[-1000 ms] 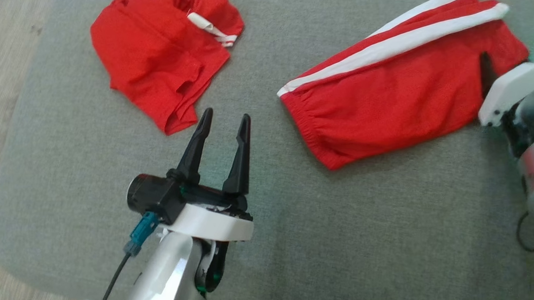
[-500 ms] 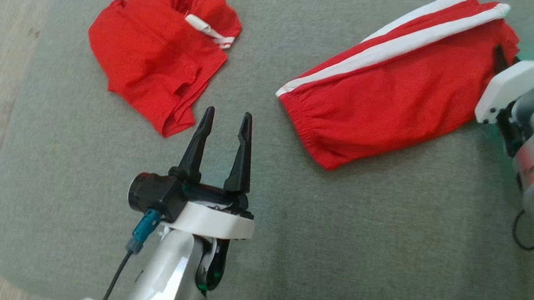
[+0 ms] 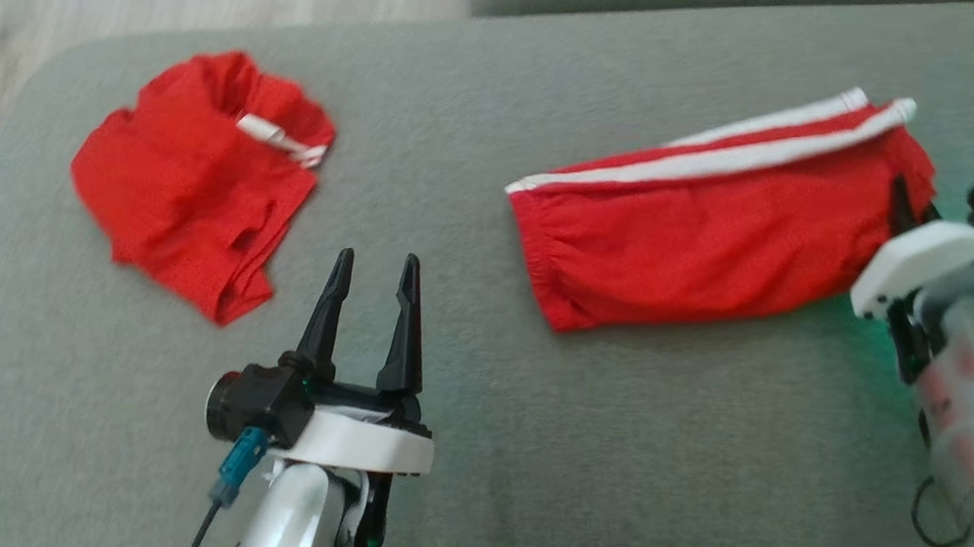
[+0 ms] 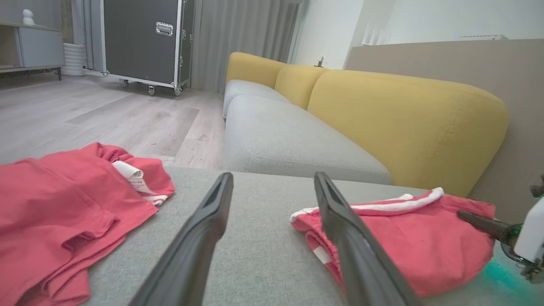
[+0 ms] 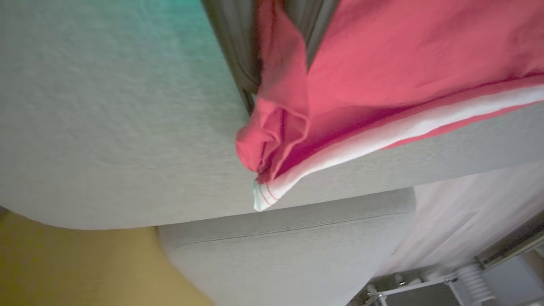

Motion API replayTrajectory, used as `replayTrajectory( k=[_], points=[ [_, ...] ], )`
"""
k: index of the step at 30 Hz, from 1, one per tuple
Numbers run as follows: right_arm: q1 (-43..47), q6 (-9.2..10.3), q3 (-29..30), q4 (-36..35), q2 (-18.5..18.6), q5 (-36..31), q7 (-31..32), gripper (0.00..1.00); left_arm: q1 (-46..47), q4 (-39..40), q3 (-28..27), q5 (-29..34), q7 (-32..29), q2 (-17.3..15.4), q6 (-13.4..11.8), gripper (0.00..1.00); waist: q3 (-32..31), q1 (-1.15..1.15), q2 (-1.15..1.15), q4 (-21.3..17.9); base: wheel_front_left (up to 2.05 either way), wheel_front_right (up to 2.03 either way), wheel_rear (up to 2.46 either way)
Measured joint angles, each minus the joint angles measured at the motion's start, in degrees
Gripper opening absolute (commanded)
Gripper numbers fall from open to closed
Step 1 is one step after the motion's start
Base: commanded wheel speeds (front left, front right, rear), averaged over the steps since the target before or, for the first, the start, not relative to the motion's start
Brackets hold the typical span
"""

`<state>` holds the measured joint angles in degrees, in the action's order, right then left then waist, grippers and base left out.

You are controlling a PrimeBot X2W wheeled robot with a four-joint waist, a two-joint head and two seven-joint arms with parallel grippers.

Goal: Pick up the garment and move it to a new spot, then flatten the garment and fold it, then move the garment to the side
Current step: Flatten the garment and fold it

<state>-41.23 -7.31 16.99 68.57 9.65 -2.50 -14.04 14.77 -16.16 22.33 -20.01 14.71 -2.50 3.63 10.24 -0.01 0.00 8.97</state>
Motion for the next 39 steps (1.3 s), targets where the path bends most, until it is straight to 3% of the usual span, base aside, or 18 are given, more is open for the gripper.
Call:
replayTrajectory(
  k=[9,21,29,39],
  points=[
    [5.8,0.00,7.2,-3.9,0.5,0.5,-0.2,0.00,-2.4,0.3,-1.2,0.5,0.0,0.0,0.5,1.00,-4.2,-0.01,0.00,-4.3,0.00,0.00,0.00],
    [6.4,0.00,8.8,-7.3,-0.3,2.0,-0.2,0.00,-2.4,0.8,-2.1,0.7,0.0,0.0,0.9,1.00,-4.0,0.01,0.00,-3.1,0.00,0.00,0.00],
    [6.9,0.00,1.6,-14.0,-4.1,5.3,-0.2,0.00,-2.6,0.1,-2.5,0.9,0.0,0.0,1.1,1.00,-6.1,0.00,0.00,-2.1,0.00,0.00,0.00],
    [10.3,0.00,-15.5,-20.1,-5.7,14.3,-0.2,0.00,-4.9,-0.4,-3.5,1.5,0.0,0.0,1.4,1.00,-8.5,0.00,0.00,-0.5,0.00,0.00,0.00]
  ],
)
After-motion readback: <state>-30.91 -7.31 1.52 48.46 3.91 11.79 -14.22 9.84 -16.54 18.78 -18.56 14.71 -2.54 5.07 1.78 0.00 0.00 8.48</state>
